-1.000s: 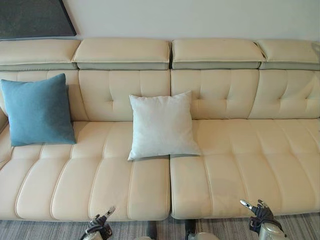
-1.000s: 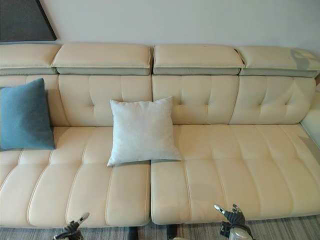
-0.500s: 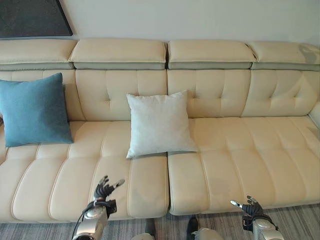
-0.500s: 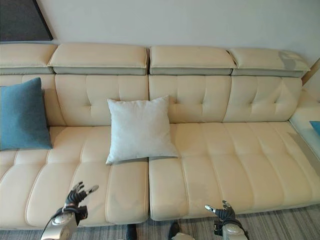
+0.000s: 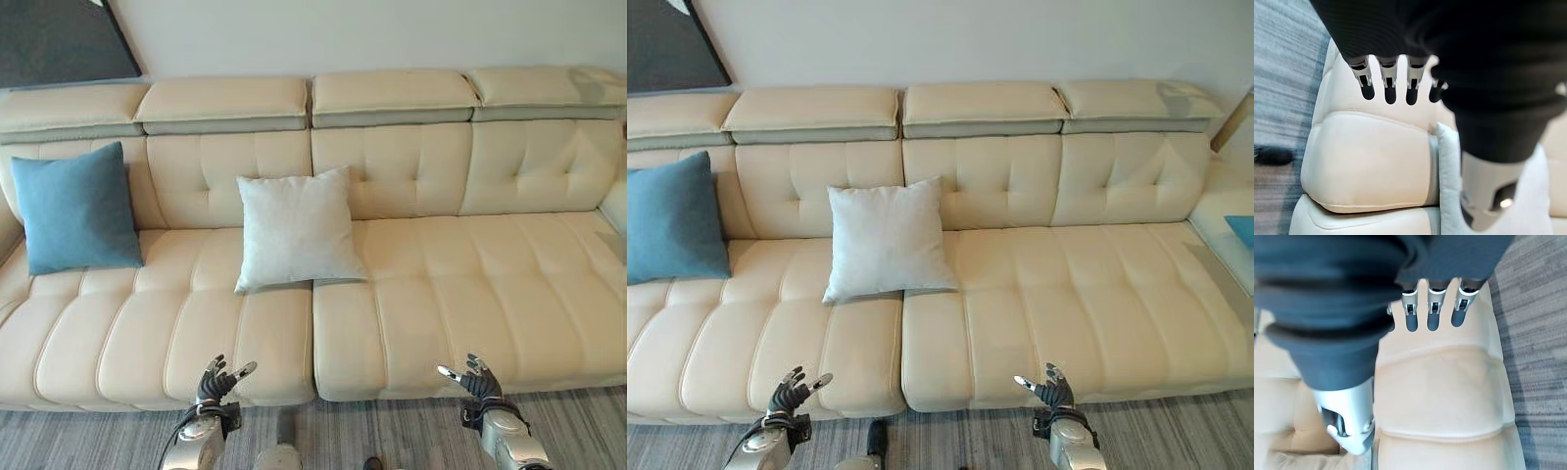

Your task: Pick up all the scattered cushions and arrange them neatly on the sofa.

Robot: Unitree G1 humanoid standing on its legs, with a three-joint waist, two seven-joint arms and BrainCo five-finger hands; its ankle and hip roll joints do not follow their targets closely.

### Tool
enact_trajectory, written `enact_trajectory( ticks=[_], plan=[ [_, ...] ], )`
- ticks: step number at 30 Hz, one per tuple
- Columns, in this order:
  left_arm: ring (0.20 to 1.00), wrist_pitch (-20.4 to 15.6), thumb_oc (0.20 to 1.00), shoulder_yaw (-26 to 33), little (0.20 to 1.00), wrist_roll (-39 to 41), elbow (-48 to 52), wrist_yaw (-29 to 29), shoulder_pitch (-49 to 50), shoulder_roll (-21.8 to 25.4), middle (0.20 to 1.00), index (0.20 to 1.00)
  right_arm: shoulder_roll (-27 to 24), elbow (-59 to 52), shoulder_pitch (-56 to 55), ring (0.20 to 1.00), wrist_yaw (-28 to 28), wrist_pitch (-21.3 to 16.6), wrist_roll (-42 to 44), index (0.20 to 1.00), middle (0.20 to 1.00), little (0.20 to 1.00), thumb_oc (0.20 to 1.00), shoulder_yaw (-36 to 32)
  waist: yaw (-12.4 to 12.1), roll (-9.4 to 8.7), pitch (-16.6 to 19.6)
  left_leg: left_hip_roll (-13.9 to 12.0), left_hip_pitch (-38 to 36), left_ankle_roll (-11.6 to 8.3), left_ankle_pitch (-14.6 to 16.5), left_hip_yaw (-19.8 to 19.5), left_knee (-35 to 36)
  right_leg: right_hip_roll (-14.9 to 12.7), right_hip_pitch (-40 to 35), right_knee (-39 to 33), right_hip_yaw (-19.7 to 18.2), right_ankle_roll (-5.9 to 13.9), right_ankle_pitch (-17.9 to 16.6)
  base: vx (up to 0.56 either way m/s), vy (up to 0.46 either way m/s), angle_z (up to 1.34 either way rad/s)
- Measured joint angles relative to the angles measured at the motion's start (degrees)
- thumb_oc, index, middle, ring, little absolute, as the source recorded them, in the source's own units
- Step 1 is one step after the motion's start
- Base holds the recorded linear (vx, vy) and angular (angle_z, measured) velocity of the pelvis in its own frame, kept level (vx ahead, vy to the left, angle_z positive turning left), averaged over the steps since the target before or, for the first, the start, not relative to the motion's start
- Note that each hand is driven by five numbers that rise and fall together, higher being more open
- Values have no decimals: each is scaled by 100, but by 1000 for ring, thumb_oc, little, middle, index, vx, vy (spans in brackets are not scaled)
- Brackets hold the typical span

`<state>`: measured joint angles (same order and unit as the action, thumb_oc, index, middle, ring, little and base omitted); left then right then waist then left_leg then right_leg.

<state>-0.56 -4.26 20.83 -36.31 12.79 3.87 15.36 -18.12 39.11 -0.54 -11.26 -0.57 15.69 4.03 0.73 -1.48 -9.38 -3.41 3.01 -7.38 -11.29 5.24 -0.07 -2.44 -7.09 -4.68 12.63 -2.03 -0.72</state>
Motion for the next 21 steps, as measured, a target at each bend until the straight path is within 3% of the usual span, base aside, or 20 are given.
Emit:
enact_trajectory(
  ticks=[1,3,7,13,15,18,21],
  plan=[
    [1000,-1,1000,3,1000,2,8,0,-11,2,1000,1000,2,-2,-1,1000,0,0,-1,1000,1000,1000,1000,-1,29,91,3,43,-103,122,133,9,2,20,-6,-3,-34,42,-36,-108,29,-4],
    [1000,-3,1000,-3,1000,4,26,-2,-29,-21,1000,1000,10,1,-26,1000,6,1,-2,1000,1000,1000,1000,2,51,114,13,21,-150,135,142,10,122,44,36,-36,-54,103,-27,-77,70,-8],
    [1000,3,1000,-21,1000,5,15,0,-52,-78,1000,1000,53,8,-121,1000,-10,0,1,1000,1000,1000,1000,-36,108,273,35,-50,-310,488,463,1,525,142,65,-36,-88,311,-69,-51,104,0],
    [1000,53,1000,-64,1000,-2,2,-29,90,-97,1000,1000,145,-154,-392,1000,2,4,0,1000,1000,1000,1000,-20,210,350,226,162,-286,549,498,78,506,-111,161,-37,-227,420,-117,-27,152,-10],
    [1000,107,1000,-114,1000,-30,-1,-65,145,-85,1000,1000,162,-204,-413,1000,6,-5,0,1000,1000,1000,1000,-23,196,360,264,147,-323,552,503,311,521,-112,240,-36,-498,461,-147,-24,103,-58],
    [1000,134,1000,-250,1000,-225,4,-141,146,-65,1000,1000,176,-265,-479,1000,0,1,1,1000,1000,1000,1000,-27,443,256,324,167,-322,610,538,612,515,-107,394,-36,-763,604,-303,-73,164,-56],
    [1000,168,1000,-275,1000,-299,3,-171,135,-28,1000,1000,246,-443,-435,1000,-8,-2,1,1000,1000,1000,1000,-60,587,161,324,107,-344,724,594,1183,524,-90,657,-31,-1232,626,-493,-47,153,-93]
  ],
)
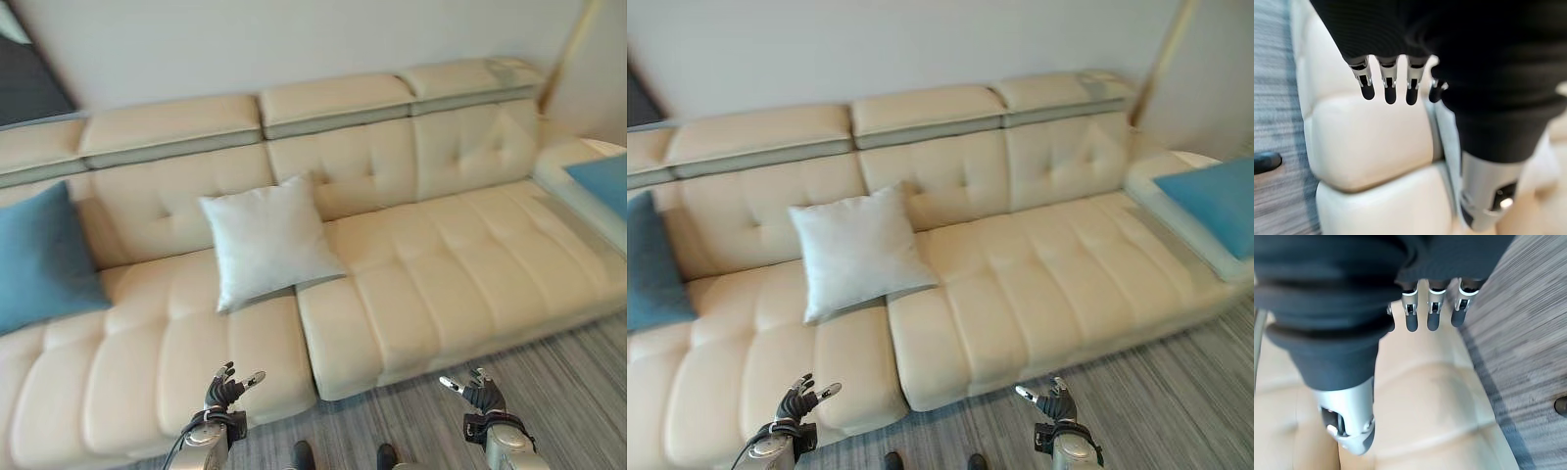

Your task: Pick up all the scattered cushions and arrange them neatly on the sofa.

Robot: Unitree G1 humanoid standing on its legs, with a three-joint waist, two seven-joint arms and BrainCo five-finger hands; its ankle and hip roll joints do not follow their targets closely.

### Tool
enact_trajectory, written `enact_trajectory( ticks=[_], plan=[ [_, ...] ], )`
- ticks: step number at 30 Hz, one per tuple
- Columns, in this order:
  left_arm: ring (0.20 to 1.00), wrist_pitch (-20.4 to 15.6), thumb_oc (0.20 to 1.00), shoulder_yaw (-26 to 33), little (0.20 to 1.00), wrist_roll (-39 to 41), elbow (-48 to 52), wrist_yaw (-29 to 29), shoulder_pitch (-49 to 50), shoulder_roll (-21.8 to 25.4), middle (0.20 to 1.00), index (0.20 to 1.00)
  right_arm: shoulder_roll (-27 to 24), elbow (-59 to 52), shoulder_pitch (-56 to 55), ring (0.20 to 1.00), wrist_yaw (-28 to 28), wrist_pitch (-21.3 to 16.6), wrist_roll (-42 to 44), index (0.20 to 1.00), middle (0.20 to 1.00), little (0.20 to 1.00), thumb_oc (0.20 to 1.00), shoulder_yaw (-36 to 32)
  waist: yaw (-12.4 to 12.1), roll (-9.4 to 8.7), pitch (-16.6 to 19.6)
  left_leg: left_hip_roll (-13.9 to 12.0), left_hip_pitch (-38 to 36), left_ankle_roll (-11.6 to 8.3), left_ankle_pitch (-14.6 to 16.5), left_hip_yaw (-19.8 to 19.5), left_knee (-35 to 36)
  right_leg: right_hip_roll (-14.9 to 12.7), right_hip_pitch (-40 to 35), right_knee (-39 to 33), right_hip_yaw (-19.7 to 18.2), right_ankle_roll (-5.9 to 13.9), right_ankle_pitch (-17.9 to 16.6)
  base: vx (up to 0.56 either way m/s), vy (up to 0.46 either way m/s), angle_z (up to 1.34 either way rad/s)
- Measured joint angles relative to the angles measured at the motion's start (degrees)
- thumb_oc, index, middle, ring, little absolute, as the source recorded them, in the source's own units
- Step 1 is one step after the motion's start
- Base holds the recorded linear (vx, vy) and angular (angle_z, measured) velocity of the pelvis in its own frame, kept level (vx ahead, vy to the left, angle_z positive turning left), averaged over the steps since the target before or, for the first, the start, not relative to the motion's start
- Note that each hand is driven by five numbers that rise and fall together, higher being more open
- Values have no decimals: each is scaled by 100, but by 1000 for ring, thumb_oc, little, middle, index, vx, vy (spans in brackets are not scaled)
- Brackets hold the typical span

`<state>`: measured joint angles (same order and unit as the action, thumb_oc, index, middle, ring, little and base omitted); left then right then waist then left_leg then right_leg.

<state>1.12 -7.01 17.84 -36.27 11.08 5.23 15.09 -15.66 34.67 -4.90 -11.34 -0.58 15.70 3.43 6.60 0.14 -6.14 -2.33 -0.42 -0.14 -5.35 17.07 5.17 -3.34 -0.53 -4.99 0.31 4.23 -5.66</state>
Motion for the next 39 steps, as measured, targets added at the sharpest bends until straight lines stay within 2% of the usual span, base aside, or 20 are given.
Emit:
enact_trajectory(
  ticks=[3,4,5,6,7,8,10,12,18,20,21,22,23,24,25,28,30,33,37,39],
  plan=[
    [1000,24,1000,38,1000,-149,-1,7,-231,27,1000,1000,33,-134,-13,1000,-46,0,-3,1000,1000,1000,1000,0,151,-118,-86,-30,-155,0,143,632,9,-24,245,157,-279,3,-208,1,94,-128],
    [1000,18,1000,52,1000,-156,10,6,-329,69,1000,1000,71,-136,29,1000,-51,-11,-12,1000,1000,1000,1000,10,183,-162,-134,-53,-260,-34,198,961,7,-63,352,170,8,133,-142,31,-1,-118],
    [1000,16,1000,57,1000,-156,11,9,-357,90,1000,1000,94,-130,25,1000,-49,-8,-18,1000,1000,1000,1000,19,159,-189,-175,-63,-352,-66,235,1180,5,-158,378,150,279,37,-42,-11,-38,-172],
    [1000,-6,1000,46,1000,-163,12,5,-296,113,1000,1000,129,-107,34,1000,-49,-8,-79,1000,1000,1000,1000,13,44,31,-197,-277,-380,-53,301,1774,8,-312,490,232,1527,-26,243,7,-58,-186],
    [1000,-17,1000,29,1000,-166,14,4,-275,92,1000,1000,139,-115,52,1000,-44,-3,-102,1000,1000,1000,1000,16,-38,29,-172,-350,-370,-60,368,1900,5,-427,591,414,2185,-34,336,58,-83,-171],
    [1000,-11,1000,54,1000,-179,8,-11,-271,177,1000,1000,130,-136,-23,1000,-47,-12,-114,1000,1000,1000,1000,-10,104,5,-179,-350,-389,-107,363,1932,-12,-503,612,486,2424,73,396,96,-118,-119],
    [1000,-35,1000,85,1000,-291,105,-53,-197,194,1000,1000,114,-55,-22,1000,-38,37,-116,1000,1000,1000,1000,-55,11,-42,-175,-393,-456,-155,366,2321,-29,-702,668,572,3143,54,355,132,-138,-104],
    [1000,0,1000,74,1000,-327,114,-140,-92,178,1000,1000,57,-4,-73,1000,-45,84,-122,1000,1000,1000,1000,-128,99,-98,-167,-410,-617,-277,422,2519,-20,-726,635,499,3408,44,-206,125,-154,-83],
    [1000,21,1000,25,1000,-329,143,-213,-496,-33,1000,1000,-236,84,-40,1000,-50,97,-105,1000,1000,1000,1000,-340,194,318,-244,-731,-836,-447,321,2048,-118,-115,277,29,3093,-178,-167,258,-285,-31],
    [1000,25,1000,25,1000,-327,132,-211,-535,-46,1000,1000,-219,86,-59,1000,-45,94,-102,1000,1000,1000,1000,-352,206,303,-249,-894,-855,-449,318,1922,-629,-107,82,29,3073,-230,-12,389,-505,-41],
    [1000,19,1000,35,1000,-319,187,-194,-451,48,1000,1000,-112,233,16,1000,-36,98,-96,1000,1000,1000,1000,-359,144,167,-259,-1445,-393,-796,416,1441,-2428,-100,81,361,2918,-583,384,327,-390,-72],
    [1000,20,1000,9,1000,-316,192,-181,-368,75,1000,1000,-93,188,40,1000,-37,94,-97,1000,1000,1000,1000,-327,49,116,-214,-1623,-94,-853,292,1152,-3209,-48,71,405,2696,-669,450,264,-210,-132],
    [1000,15,1000,-60,1000,-301,214,-155,-234,51,1000,1000,-219,138,20,1000,-40,79,-102,1000,1000,1000,1000,-153,-137,60,-183,-1574,231,-896,356,467,-3824,-23,53,346,2384,-632,377,164,-62,-143],
    [1000,15,1000,-77,1000,-294,298,-154,-100,12,1000,1000,-315,65,172,1000,-37,72,-108,1000,1000,1000,1000,-23,-230,70,-179,-1124,401,-940,733,-307,-3697,50,0,287,1921,-673,300,168,-59,-168],
    [1000,13,1000,-95,1000,-286,384,-157,-69,-36,1000,1000,-419,73,222,1000,-33,71,-109,1000,1000,1000,1000,57,-303,59,-183,-676,452,-907,957,-907,-3330,52,50,258,1759,-735,205,70,-33,-139],
    [1000,-71,1000,-92,1000,-274,415,-152,-138,-83,1000,1000,-407,92,196,1000,20,106,-113,1000,1000,1000,1000,62,-417,-77,-219,100,854,-563,1012,-1618,-2064,214,-81,12,1305,-889,273,207,-52,-87],
    [1000,-80,1000,-70,1000,-273,402,-146,-138,-68,1000,1000,-343,99,160,1000,25,108,-114,1000,1000,1000,1000,85,-434,-205,-311,378,940,-414,805,-1901,-1417,245,-152,-7,1197,-790,276,217,-29,-53],
    [1000,-73,1000,-78,1000,-274,349,-143,-127,-75,1000,1000,-355,121,115,1000,20,110,-117,1000,1000,1000,1000,110,-438,-205,-336,561,1013,-511,356,-2472,-372,347,-276,-3,1043,-859,348,243,-23,-22],
    [1000,-25,1000,-73,1000,-276,253,-98,-146,-74,1000,1000,-372,215,263,1000,22,106,-119,1000,1000,1000,1000,103,-557,60,-468,606,1354,-497,111,-2373,-119,441,-473,22,806,-844,652,359,57,-19],
    [1000,-9,1000,-64,1000,-275,212,-71,-65,-73,1000,1000,-369,293,300,1000,31,115,-129,1000,1000,1000,1000,85,-666,207,-454,588,1300,-504,96,-2431,-22,434,-602,28,568,-677,732,519,141,-60]
  ],
)
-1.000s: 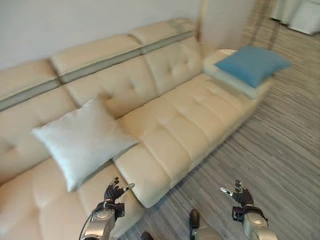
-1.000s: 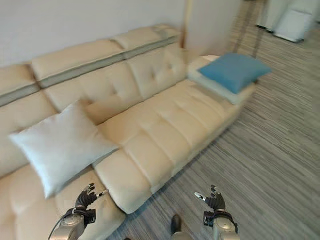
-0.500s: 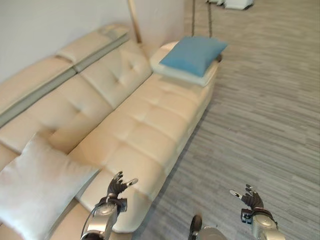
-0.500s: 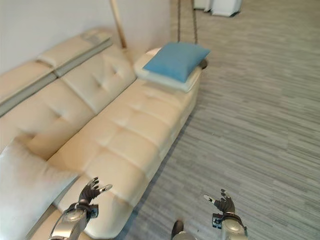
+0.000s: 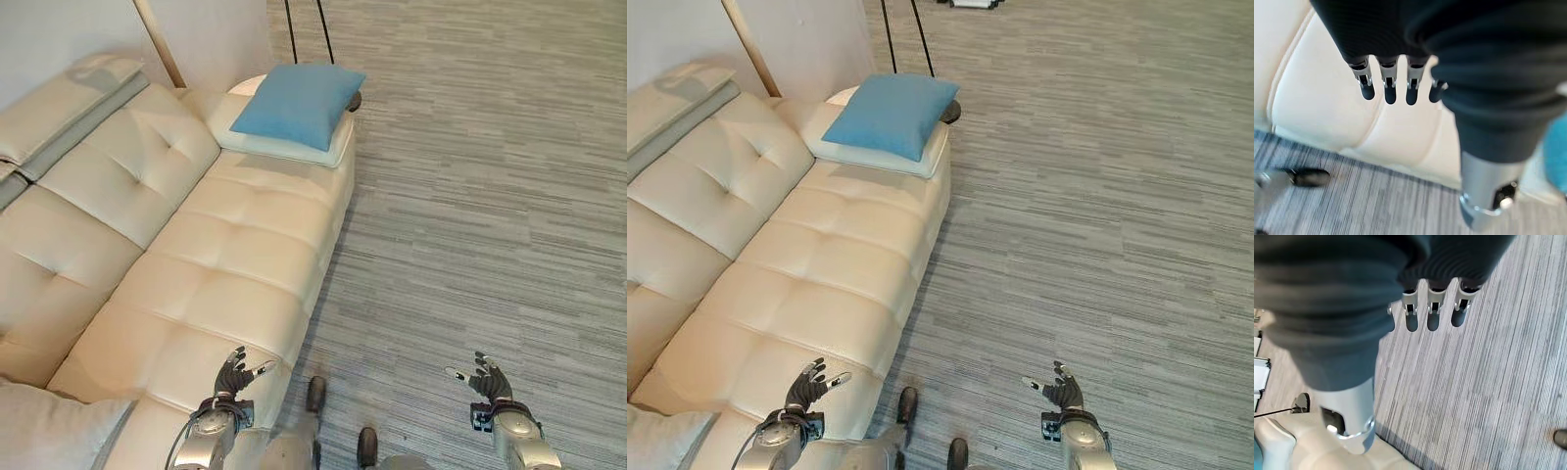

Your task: Pick up all the scattered cushions and arrange them neatly on the sofa.

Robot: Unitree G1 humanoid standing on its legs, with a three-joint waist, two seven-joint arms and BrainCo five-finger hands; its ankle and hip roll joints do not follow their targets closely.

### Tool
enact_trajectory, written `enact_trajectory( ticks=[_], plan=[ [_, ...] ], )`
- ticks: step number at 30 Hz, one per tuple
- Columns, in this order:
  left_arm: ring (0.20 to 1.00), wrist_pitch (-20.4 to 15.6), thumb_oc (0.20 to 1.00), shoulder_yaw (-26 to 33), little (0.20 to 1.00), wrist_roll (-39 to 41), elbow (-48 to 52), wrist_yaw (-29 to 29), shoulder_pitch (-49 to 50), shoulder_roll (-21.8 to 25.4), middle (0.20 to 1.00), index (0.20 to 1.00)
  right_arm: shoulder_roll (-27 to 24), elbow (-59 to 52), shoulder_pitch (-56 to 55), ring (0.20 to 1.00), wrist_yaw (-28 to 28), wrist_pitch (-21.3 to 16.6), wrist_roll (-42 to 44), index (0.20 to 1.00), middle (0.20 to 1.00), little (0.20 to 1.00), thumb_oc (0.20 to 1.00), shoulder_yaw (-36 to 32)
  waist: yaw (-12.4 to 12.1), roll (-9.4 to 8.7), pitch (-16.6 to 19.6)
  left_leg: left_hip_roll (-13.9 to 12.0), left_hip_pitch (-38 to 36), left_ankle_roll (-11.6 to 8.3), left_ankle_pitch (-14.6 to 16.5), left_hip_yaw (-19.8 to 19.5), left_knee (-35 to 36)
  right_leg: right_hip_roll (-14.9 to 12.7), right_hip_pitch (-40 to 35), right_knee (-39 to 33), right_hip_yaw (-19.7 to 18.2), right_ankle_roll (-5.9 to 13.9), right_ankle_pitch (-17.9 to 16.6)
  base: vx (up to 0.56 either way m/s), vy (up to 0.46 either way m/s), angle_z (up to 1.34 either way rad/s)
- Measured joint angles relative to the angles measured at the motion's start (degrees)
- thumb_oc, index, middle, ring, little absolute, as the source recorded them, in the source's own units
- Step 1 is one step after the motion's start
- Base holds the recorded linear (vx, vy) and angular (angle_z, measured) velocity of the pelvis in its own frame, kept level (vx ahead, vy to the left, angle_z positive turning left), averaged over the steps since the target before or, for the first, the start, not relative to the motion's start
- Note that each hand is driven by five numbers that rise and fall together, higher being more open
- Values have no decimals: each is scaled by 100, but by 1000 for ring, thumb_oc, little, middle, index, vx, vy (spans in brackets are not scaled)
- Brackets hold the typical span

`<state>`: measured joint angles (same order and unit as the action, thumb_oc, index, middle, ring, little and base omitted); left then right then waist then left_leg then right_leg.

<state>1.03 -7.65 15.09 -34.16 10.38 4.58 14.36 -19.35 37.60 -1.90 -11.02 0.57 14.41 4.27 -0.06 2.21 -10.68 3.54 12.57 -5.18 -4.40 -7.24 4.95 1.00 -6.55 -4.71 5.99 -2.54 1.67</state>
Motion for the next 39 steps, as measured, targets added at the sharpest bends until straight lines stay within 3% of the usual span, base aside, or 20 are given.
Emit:
enact_trajectory(
  ticks=[2,6,9,10,14,17,18,19,23,25,27,30,31,32,33,34,35,36,38,39],
  plan=[
    [1000,11,1000,59,1000,1,32,39,219,-12,1000,1000,-9,-22,45,1000,24,-7,-79,1000,1000,1000,1000,-45,-100,188,37,-115,-172,103,-51,32,-8,6,-126,-10,-315,125,133,442,137,-89],
    [1000,41,1000,125,1000,1,61,94,137,111,1000,1000,138,-24,-195,1000,84,7,-107,1000,1000,1000,1000,-33,-31,-81,192,308,-501,481,-317,480,-55,-531,-250,492,-391,668,691,468,136,-35],
    [1000,53,1000,109,1000,0,36,89,127,187,1000,1000,280,-103,-222,1000,168,2,-112,1000,1000,1000,1000,34,-15,-139,210,356,-888,809,-354,532,-72,-693,815,3183,-442,1202,1272,289,134,-52],
    [1000,41,1000,105,1000,1,64,94,106,284,1000,1000,341,-103,-231,1000,182,0,-154,1000,1000,1000,1000,148,-5,-305,264,456,-1056,1038,-225,657,-70,-861,1316,4296,-448,1310,1240,242,152,-48],
    [1000,51,1000,68,1000,0,24,89,-81,358,1000,1000,412,-109,-155,1000,179,3,-209,1000,1000,1000,1000,179,75,-362,185,543,-1369,1340,-86,748,-91,-1147,2132,5157,-118,1147,1315,246,67,-15],
    [1000,50,1000,102,1000,0,20,91,-278,350,1000,1000,392,-139,-48,1000,185,7,-209,1000,1000,1000,1000,175,80,-137,-24,361,-1566,1222,59,918,-49,-1124,2369,3895,533,858,1246,305,-37,-30],
    [1000,49,1000,125,1000,1,12,93,-261,341,1000,1000,392,-158,20,1000,185,6,-209,1000,1000,1000,1000,174,27,-23,-89,264,-1648,1089,157,1089,-50,-1019,2363,2893,845,854,1071,312,-113,-60],
    [1000,53,1000,137,1000,-3,-38,85,-265,343,1000,1000,394,-183,42,1000,182,9,-207,1000,1000,1000,1000,172,12,23,-125,237,-1731,874,329,1113,-49,-878,2384,2051,839,906,711,432,-159,-51],
    [1000,53,1000,144,1000,-51,-40,72,-238,346,1000,1000,443,-186,-150,1000,175,113,-209,1000,1000,1000,1000,-39,41,-92,-93,292,-1979,836,508,1103,-41,-757,2069,233,823,1001,-366,337,-160,2],
    [1000,53,1000,140,1000,-56,-37,38,-181,332,1000,1000,433,-178,-220,1000,165,115,-213,1000,1000,1000,1000,-115,66,-144,-61,288,-2124,845,654,1079,-41,-772,1922,62,897,1016,-661,435,-227,1],
    [1000,54,1000,152,1000,-60,-19,18,-64,243,1000,1000,417,-88,-257,1000,171,106,-210,1000,1000,1000,1000,-159,125,-27,-38,102,-2324,583,833,1045,-35,-657,1707,10,1197,866,-951,380,-232,-4],
    [1000,53,1000,147,1000,-58,1,-37,83,83,1000,1000,368,48,-320,1000,172,114,-208,1000,1000,1000,1000,-261,106,89,85,-337,-2579,378,998,1107,-320,-225,1322,-31,1289,579,-1120,490,-443,4],
    [1000,51,1000,149,1000,-49,4,-40,108,80,1000,1000,394,48,-267,1000,188,116,-202,1000,1000,1000,1000,-263,61,-41,83,-346,-2312,264,1060,1161,-1116,-207,1185,-34,1267,357,-912,281,-356,-31],
    [1000,49,1000,142,1000,-43,34,-39,241,63,1000,1000,326,18,-292,1000,194,101,-199,1000,1000,1000,1000,-268,-58,-99,167,-542,-1331,70,902,1266,-3308,-126,984,-29,1317,528,-404,395,-526,-64],
    [1000,37,1000,153,1000,-39,56,-37,388,42,1000,1000,245,8,-276,1000,196,96,-198,1000,1000,1000,1000,-256,-216,30,284,-745,-935,-115,770,1175,-4169,-37,1058,304,1293,305,-285,357,-464,-64],
    [1000,43,1000,133,1000,-9,-48,-22,394,36,1000,1000,167,98,-293,1000,188,83,-199,1000,1000,1000,1000,-194,-215,-2,290,-743,-438,-206,355,915,-5184,92,1010,370,1336,-369,-277,357,-413,-24],
    [1000,72,1000,75,1000,4,-67,-3,307,18,1000,1000,144,129,-304,1000,197,111,-198,1000,1000,1000,1000,-252,-197,3,277,-749,-86,-6,263,822,-5765,145,978,335,1320,-332,-373,179,-142,-11],
    [1000,68,1000,71,1000,4,-36,-25,326,31,1000,1000,151,163,-275,1000,183,129,-198,1000,1000,1000,1000,-174,-264,-165,236,-572,46,-2,594,926,-5330,105,876,307,1261,-162,-438,200,-123,-10],
    [1000,62,1000,108,1000,5,-24,-19,286,76,1000,1000,151,160,-236,1000,190,119,-198,1000,1000,1000,1000,-41,-201,-366,136,-252,31,-24,705,928,-4479,61,752,248,1223,-201,-546,236,-100,-16],
    [1000,63,1000,96,1000,6,-15,-20,254,83,1000,1000,170,161,-156,1000,183,120,-195,1000,1000,1000,1000,-46,-208,-418,96,55,82,134,794,911,-3473,35,658,199,1148,609,-208,235,-69,-14]
  ],
)
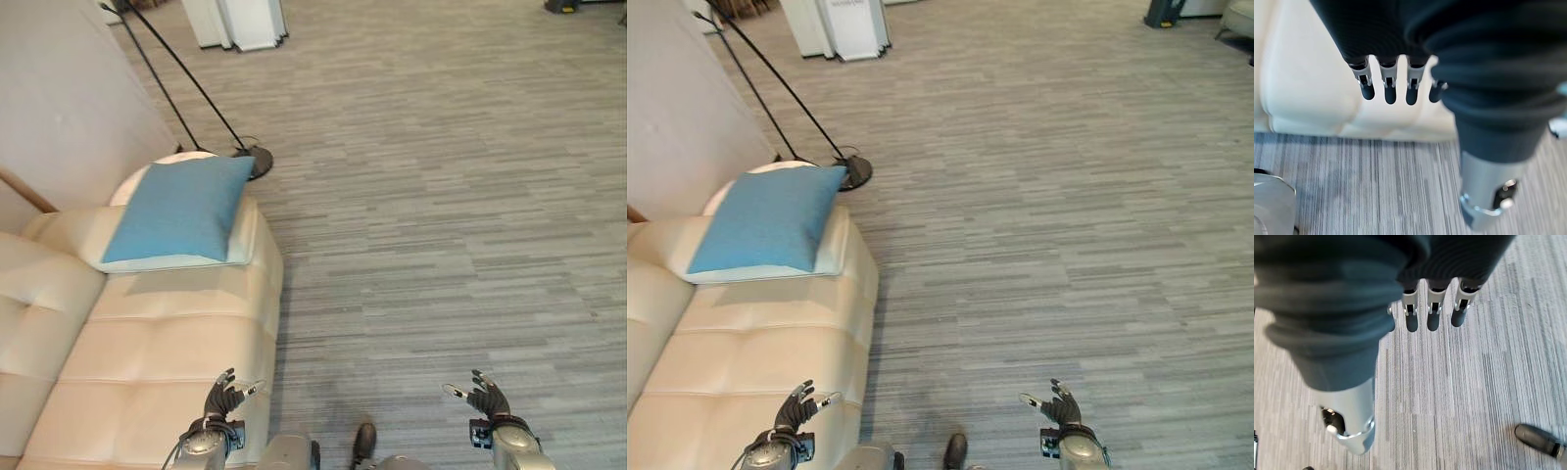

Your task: Pick up all the scattered cushions and arrange them neatly on the sofa.

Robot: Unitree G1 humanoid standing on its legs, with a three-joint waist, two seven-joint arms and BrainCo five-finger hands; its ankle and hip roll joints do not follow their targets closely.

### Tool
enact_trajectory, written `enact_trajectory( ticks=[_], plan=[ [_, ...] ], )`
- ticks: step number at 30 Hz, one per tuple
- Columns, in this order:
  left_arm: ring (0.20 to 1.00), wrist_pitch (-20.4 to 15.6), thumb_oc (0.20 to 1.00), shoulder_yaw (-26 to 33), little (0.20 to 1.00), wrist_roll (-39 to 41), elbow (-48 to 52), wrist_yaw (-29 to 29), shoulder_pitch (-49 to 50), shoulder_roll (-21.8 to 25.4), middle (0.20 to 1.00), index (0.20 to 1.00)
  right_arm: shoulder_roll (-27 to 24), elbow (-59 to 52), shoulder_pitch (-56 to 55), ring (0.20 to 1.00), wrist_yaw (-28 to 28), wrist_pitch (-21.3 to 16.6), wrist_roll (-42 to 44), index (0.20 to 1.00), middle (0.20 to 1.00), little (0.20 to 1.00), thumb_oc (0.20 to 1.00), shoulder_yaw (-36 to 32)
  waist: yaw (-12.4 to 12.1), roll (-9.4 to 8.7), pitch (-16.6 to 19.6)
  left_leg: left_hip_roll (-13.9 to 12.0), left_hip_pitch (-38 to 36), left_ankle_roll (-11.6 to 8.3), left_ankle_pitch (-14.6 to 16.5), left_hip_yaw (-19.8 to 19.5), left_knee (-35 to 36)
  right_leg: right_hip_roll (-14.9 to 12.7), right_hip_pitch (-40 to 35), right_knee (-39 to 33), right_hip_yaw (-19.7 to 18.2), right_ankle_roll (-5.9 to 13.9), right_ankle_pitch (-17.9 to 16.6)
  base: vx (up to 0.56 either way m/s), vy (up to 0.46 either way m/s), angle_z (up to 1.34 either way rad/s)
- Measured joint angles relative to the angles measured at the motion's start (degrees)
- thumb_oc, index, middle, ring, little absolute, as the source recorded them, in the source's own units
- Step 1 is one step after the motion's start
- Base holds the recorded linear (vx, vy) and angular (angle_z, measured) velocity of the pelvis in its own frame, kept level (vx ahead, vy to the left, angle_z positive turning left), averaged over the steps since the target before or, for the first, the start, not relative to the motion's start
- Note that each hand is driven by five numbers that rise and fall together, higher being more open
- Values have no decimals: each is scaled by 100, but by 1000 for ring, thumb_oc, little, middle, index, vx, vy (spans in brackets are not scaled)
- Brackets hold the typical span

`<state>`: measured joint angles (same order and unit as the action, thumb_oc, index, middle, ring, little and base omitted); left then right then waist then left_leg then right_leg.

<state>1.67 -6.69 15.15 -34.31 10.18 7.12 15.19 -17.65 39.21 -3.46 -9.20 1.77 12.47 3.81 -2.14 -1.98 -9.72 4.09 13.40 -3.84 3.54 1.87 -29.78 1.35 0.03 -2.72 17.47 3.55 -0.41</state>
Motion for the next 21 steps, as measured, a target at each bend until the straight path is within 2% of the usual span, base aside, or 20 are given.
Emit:
enact_trajectory(
  ticks=[1,2,3,4,5,6,7,8,11,12,13,15,16,17,18,20,21],
  plan=[
    [1000,6,1000,-39,1000,-1,-11,4,-77,-85,1000,1000,-60,9,13,1000,-2,-3,0,1000,1000,1000,1000,-29,22,120,-94,-24,-27,27,-14,-130,380,-80,143,512,175,1160,431,241,-57,-31],
    [1000,-50,1000,39,1000,-2,75,8,-133,-320,1000,1000,-240,-48,89,1000,4,-4,4,1000,1000,1000,1000,-28,-8,288,-176,-262,54,-110,-111,-113,1110,-362,727,1837,0,-625,850,171,-35,-19],
    [1000,-50,1000,2,1000,-2,120,-1,-124,-257,1000,1000,-269,-72,39,1000,-1,-5,3,1000,1000,1000,1000,-5,38,134,-126,-203,86,-171,-151,-26,1380,-605,641,1621,-68,-568,777,282,-29,-12],
    [1000,16,1000,-35,1000,-1,31,-20,-155,-262,1000,1000,-271,43,84,1000,-7,23,2,1000,1000,1000,1000,-1,47,225,-93,-199,74,-91,-244,35,1734,-364,255,1186,-21,-726,560,312,-18,-3],
    [1000,3,1000,0,1000,-2,50,-17,-92,-175,1000,1000,-256,42,72,1000,-12,17,-3,1000,1000,1000,1000,19,14,150,-85,-61,30,-8,-316,73,2111,-250,-65,719,-59,-650,466,310,-19,-16],
    [1000,0,1000,39,1000,-3,47,-14,-78,-153,1000,1000,-252,42,70,1000,-3,19,-6,1000,1000,1000,1000,27,8,151,-73,-1,-42,7,-382,81,2435,-163,-220,485,-98,-611,469,319,4,-25],
    [1000,0,1000,67,1000,-3,44,-11,-63,-120,1000,1000,-252,40,81,1000,-3,20,-6,1000,1000,1000,1000,20,-7,186,-68,42,-167,42,-509,70,2908,-7,-423,224,-89,-737,257,299,18,-24],
    [1000,0,1000,73,1000,-4,42,-13,-59,-81,1000,1000,-248,33,112,1000,2,21,-9,1000,1000,1000,1000,52,-42,205,-82,91,-142,124,-655,56,3150,132,-604,26,-128,-768,234,385,36,-26],
    [1000,4,1000,92,1000,-3,-66,-10,-40,-90,1000,1000,-241,40,123,1000,1,18,-10,1000,1000,1000,1000,204,-79,163,-96,298,-56,248,-910,72,3322,229,-876,-82,-174,-766,235,276,69,-12],
    [1000,16,1000,90,1000,-2,-86,-2,-25,-93,1000,1000,-231,39,137,1000,10,15,-8,1000,1000,1000,1000,233,-69,144,-108,341,7,325,-991,256,3293,238,-980,-82,-205,-747,247,413,124,-12],
    [1000,25,1000,94,1000,-2,-89,9,-32,-105,1000,1000,-230,38,141,1000,17,12,-8,1000,1000,1000,1000,233,-56,132,-113,323,38,367,-958,633,3192,243,-1078,-91,-209,-623,324,602,177,-12],
    [1000,28,1000,117,1000,-2,-81,8,-38,-113,1000,1000,-224,37,128,1000,66,14,-13,1000,1000,1000,1000,229,6,73,-129,299,11,688,-779,1313,3009,271,-1324,-158,-207,-469,432,573,167,0],
    [1000,29,1000,122,1000,-1,-78,9,-54,-116,1000,1000,-220,37,101,1000,67,16,-14,1000,1000,1000,1000,229,38,89,-110,301,-39,768,-726,1539,2943,316,-1416,-163,-206,-385,486,602,206,3],
    [1000,29,1000,151,1000,-2,-67,9,-78,-117,1000,1000,-208,45,89,1000,67,26,-16,1000,1000,1000,1000,244,31,69,-94,317,-116,902,-629,1788,2850,318,-1495,-160,-193,-219,590,576,226,-4],
    [1000,32,1000,223,1000,0,-68,17,-96,-141,1000,1000,-183,59,37,1000,83,76,-18,1000,1000,1000,1000,245,34,85,-12,348,-207,1172,-476,1940,2750,414,-1565,-152,-200,-144,660,565,235,-8],
    [1000,29,1000,240,1000,-2,-65,28,-72,-134,1000,1000,-156,58,-31,1000,93,110,-17,1000,1000,1000,1000,289,34,246,134,298,-372,1547,-220,1938,2725,696,-1577,85,-188,49,825,494,238,1],
    [1000,32,1000,244,1000,-2,-66,40,-33,-70,1000,1000,-51,66,-85,1000,115,117,-19,1000,1000,1000,1000,391,13,226,190,285,-528,1848,-679,1630,2947,733,-1485,611,-187,149,1146,428,259,18]
  ],
)
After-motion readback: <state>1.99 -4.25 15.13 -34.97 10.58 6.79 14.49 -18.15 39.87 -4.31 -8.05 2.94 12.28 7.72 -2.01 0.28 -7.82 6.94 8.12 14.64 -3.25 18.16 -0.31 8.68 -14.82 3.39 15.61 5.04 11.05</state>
